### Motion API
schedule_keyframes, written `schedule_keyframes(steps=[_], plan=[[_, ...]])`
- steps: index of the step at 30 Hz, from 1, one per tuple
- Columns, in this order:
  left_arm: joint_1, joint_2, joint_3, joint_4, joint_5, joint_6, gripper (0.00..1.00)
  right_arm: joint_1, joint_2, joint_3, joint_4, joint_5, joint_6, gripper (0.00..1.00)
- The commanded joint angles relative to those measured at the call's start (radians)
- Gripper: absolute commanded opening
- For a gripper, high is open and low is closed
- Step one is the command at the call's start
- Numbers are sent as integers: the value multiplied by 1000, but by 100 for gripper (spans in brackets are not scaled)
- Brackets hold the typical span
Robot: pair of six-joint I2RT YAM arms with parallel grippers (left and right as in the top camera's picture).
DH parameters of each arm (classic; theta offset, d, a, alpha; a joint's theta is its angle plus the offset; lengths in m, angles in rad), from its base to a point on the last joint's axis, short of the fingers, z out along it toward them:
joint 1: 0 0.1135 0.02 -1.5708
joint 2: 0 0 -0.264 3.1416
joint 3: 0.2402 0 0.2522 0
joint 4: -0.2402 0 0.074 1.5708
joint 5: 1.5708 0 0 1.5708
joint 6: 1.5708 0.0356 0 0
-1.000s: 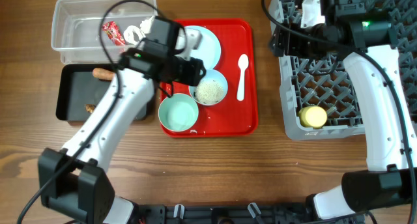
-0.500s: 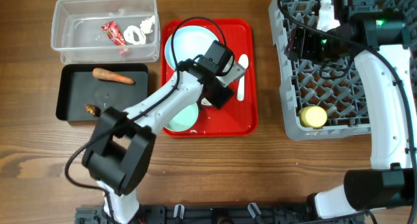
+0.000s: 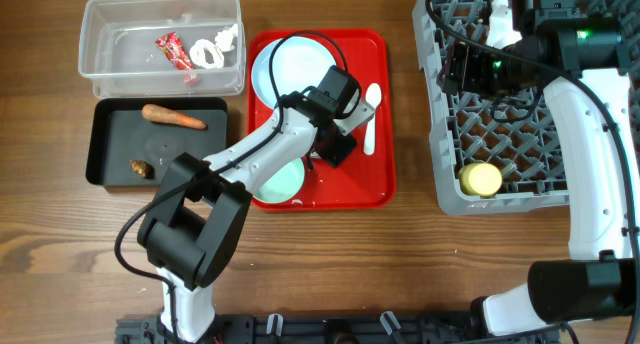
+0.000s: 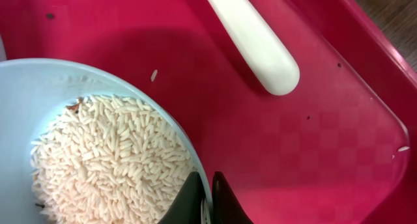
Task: Sort waste into correct bins and load items into the dishwasher rack
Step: 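Lift the rice bowl with the left gripper and tip it over the black tray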
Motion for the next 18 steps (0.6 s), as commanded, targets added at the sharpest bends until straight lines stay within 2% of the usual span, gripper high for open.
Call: schedule_keyframes(steps=[1,8,13,17,18], plan=[[-5,-75,4,0,25,-71,4,2,-5,7,-6,14,-31,83],[23,-294,5,-11,25,-267,4,2,-5,7,-15,14,-32,84],[228,-409,5,-138,47,-468,4,2,-5,7,-17,14,-55,84],[442,-409,4,-238,201,-472,4,2,-5,7,-17,14,-55,85],[524,-408,2,-274,278,-433,4,2,-5,7,-17,14,-55,85]])
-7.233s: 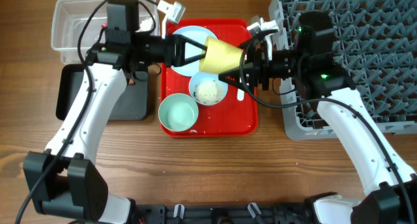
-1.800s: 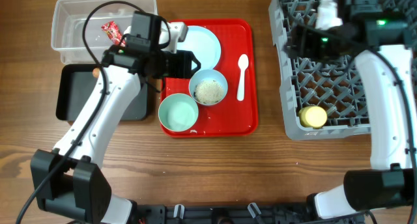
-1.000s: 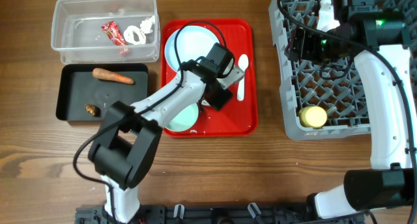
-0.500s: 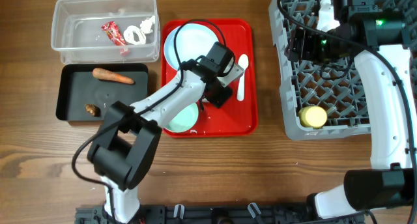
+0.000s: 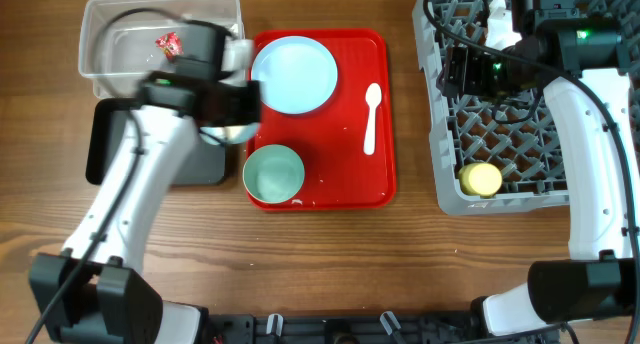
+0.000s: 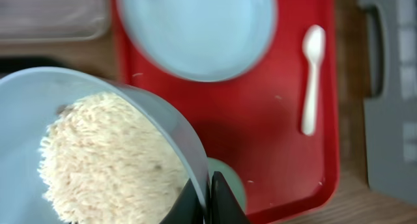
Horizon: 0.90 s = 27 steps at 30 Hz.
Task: Sort waste into correct bins and load items into the dishwasher rack
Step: 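Lift the rice bowl with the left gripper and tip it over the black tray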
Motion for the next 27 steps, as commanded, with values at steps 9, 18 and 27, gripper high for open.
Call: schedule_keyframes(steps=[9,18,27], plan=[[570,19,-97,-28,676,235,4,2,-5,7,-10,13,-19,85],[716,171,-186,132,1098,253,4,2,-5,7,-23,12,-18,85],[725,256,-186,175,1321,219,4,2,-5,6,-35,13,-19,85]])
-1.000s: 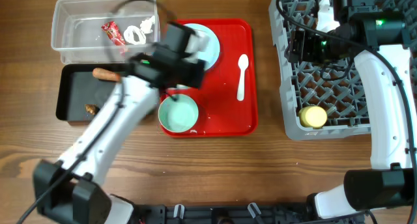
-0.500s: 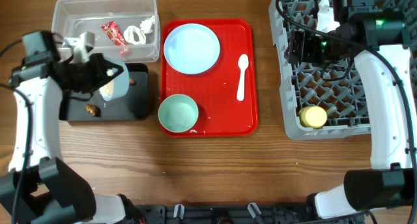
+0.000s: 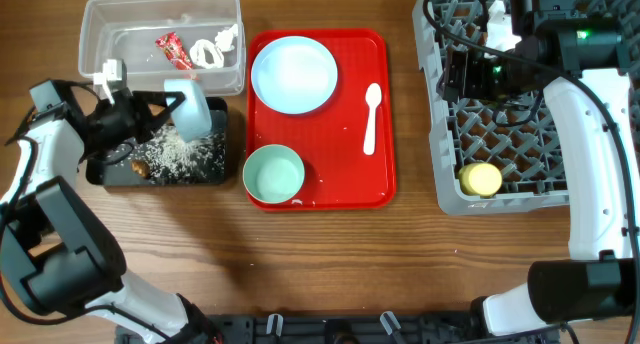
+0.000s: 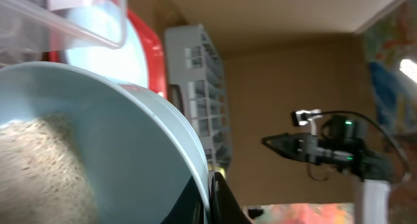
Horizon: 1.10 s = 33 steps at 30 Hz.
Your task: Sort waste into correct bins and load items into the dishwasher rack
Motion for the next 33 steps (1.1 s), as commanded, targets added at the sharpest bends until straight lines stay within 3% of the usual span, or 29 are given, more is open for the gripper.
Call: schedule_keyframes(steps=[1,8,18,24,27,29,31,33], plan=[[18,7,-6,3,108,-21,4,2,-5,6,-2,13,-21,85],[98,7,-6,-1,135,-164,4,2,-5,5,-5,13,-21,85],[113,7,-6,-1,135,-225,4,2,-5,5,-6,13,-21,85],[100,-4,-6,-1,135,-223,4,2,-5,5,-6,13,-22,86],[37,-72,-5,4,131,-141,4,2,-5,5,-5,13,-21,86],[-64,-169,-5,32,15,-111,4,2,-5,5,-5,13,-21,86],[-282,-307,-5,77,-373,-111,4,2,-5,5,-5,13,-20,86],[-397,-343,-5,95,-584,-110,4,2,-5,5,-5,13,-20,86]])
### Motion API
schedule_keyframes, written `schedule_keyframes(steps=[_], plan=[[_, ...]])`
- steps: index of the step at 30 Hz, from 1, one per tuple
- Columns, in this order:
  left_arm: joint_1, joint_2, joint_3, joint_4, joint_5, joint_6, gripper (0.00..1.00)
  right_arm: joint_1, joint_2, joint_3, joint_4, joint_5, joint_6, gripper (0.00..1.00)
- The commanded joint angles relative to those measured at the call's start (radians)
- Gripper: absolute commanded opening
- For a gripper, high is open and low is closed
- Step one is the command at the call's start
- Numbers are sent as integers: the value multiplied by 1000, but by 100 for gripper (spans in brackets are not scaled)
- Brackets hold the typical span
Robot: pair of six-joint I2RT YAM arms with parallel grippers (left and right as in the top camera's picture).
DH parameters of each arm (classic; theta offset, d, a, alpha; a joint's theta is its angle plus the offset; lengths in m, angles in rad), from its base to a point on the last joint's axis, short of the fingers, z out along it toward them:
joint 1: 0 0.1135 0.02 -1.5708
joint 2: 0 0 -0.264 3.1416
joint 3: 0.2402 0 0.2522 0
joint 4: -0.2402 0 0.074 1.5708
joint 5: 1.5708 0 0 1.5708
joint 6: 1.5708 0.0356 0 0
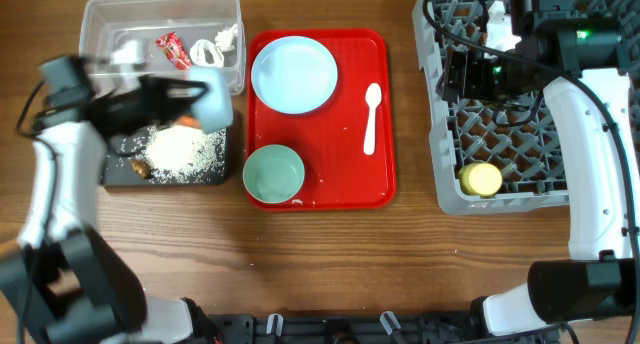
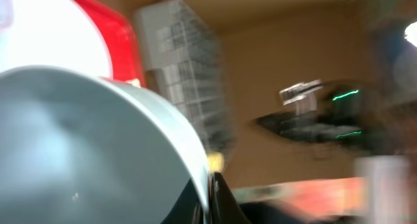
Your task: Sort waste into correct bins and load items into the dishwasher rack
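Note:
My left gripper [image 1: 184, 93] is shut on the rim of a pale blue bowl [image 1: 207, 100], which is tipped on its side above the black tray [image 1: 118, 172]. In the left wrist view the bowl [image 2: 85, 146] shows a bare inside, with the gripper [image 2: 207, 199] pinching its rim. A heap of white rice [image 1: 185, 150] lies on the black tray. The arm is blurred. My right gripper [image 1: 468, 70] hangs over the grey dish rack [image 1: 445, 134]; its jaws cannot be made out.
The red tray [image 1: 385, 179] holds a pale blue plate [image 1: 293, 74], a white spoon [image 1: 370, 116] and a green bowl [image 1: 273, 174]. The clear bin [image 1: 100, 44] holds a red wrapper [image 1: 172, 50] and white scraps. A yellow cup [image 1: 480, 179] sits in the rack.
The bowl still had rice in it while tipped over the black tray; now its inside is bare and the rice heap is larger. The left arm has shifted slightly right. The right arm has not moved.
My left gripper was shut on the rim of the rice-filled bowl on the red tray. Then it held the bowl up at the tray's left edge. Then the bowl was tipped over the black tray with rice on it, and now the bowl is emptied there.

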Motion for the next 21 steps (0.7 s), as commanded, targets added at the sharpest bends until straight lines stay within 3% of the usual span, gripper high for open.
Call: schedule_keyframes(steps=[1,2,4,8,12,21], plan=[[-299,-135,0,36,-591,58,4,2,-5,5,1,13,-20,86],[-443,-133,-1,43,-795,131,4,2,-5,5,0,13,-20,86],[-586,-105,-1,51,-969,200,4,2,-5,5,0,13,-20,86],[-785,-15,-1,82,-1186,252,4,2,-5,5,0,13,-19,86],[-875,87,-1,138,-1250,276,4,2,-5,5,0,13,-20,86],[-888,157,-1,167,-1250,275,6,2,-5,5,0,13,-20,86]])
